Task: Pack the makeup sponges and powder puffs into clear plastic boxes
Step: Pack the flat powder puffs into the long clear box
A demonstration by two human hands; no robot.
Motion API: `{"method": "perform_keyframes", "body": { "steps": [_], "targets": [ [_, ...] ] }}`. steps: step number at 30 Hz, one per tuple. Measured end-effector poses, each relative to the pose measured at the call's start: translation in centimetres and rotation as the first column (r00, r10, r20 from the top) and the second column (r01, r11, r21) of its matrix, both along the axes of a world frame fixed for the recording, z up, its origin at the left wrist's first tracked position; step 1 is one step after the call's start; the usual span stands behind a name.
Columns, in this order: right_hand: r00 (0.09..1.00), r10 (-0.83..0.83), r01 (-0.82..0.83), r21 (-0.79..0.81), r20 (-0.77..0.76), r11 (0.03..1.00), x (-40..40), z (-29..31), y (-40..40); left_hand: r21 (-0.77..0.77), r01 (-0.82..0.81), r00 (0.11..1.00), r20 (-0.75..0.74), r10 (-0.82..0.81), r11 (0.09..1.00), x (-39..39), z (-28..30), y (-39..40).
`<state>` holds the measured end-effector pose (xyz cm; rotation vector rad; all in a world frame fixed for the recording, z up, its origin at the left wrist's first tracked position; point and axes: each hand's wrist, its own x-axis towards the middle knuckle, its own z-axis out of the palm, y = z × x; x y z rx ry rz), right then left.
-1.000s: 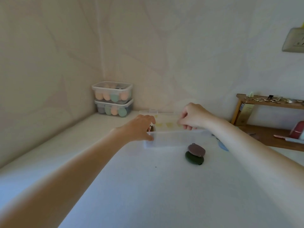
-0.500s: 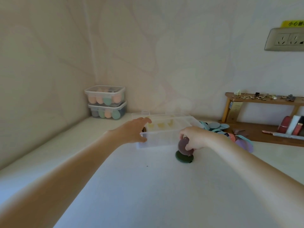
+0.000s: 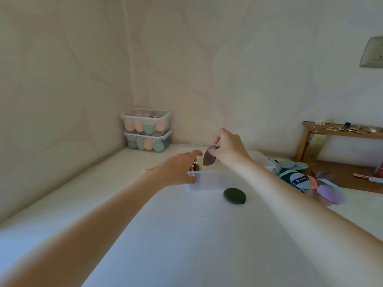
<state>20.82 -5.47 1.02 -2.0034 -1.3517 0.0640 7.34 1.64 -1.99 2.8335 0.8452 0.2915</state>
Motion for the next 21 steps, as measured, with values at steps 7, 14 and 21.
{"method": "perform_keyframes", "body": {
  "steps": [7,14,21],
  "targets": [
    [0.985,-0.060,0.076,-0.092,0.161,0.993,-1.5,-2.3,1.8,0.045,0.018,0.999,0.050,-0.020,0.999,0.2,-0.2,-0.1],
    [0.991,0.132,-0.132,-0.173,-0.012,0.976,-0.4,-1.7,1.0,0.034,0.011,1.000,-0.015,-0.011,0.999,0.6,-0.2,0.5],
    [0.958,0.288,-0.277,-0.281,-0.004,0.919,2.1,1.3,-2.7,0.134,0.086,0.987,-0.149,-0.066,0.987,1.3,0.5,0.6]
  ]
}}
